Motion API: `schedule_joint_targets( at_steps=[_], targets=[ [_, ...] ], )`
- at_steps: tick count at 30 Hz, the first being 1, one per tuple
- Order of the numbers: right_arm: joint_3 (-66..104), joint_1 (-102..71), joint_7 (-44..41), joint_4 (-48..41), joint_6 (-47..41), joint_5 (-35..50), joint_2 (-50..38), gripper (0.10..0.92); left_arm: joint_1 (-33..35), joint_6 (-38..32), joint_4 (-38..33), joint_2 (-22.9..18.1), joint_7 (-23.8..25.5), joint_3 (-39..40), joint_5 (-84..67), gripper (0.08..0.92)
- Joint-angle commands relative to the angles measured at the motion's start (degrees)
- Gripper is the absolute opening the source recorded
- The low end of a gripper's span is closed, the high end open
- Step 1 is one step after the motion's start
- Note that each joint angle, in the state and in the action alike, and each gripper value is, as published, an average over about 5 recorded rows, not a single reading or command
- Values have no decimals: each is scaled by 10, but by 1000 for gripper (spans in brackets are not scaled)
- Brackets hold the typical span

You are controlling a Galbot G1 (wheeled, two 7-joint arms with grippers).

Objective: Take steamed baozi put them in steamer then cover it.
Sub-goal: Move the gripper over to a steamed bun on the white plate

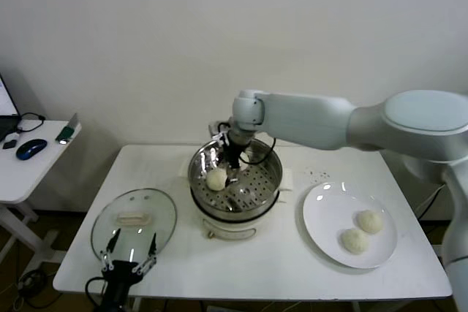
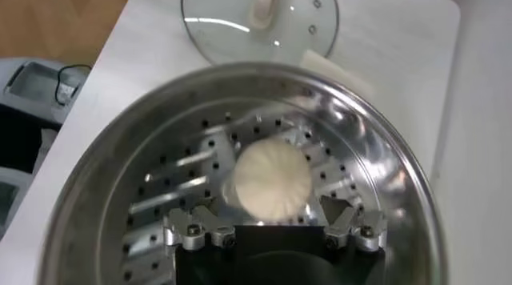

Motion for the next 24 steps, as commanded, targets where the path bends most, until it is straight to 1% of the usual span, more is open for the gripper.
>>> schedule_joint_targets(
  at_steps=[1,6,12,18,24],
  targets=[
    [-53,139,-50,122,27,-17,-220,823,-4,5,-1,-3,0,6,6,823],
    [-76,146,-55,205,32,-72,-334,823,-11,11,-1,-6,1,8,12,823],
    [-33,51,-53,268,30,-180,-455,823,-5,11,1,-6,1,5,15,823],
    [49,-103,-54,278,28,-260,-521,823,1,12,0,-12,1,1,18,823],
    [154,-245,-55,256,29,-312,-543,823,0,14,-1,-21,0,0,28,823]
  ],
)
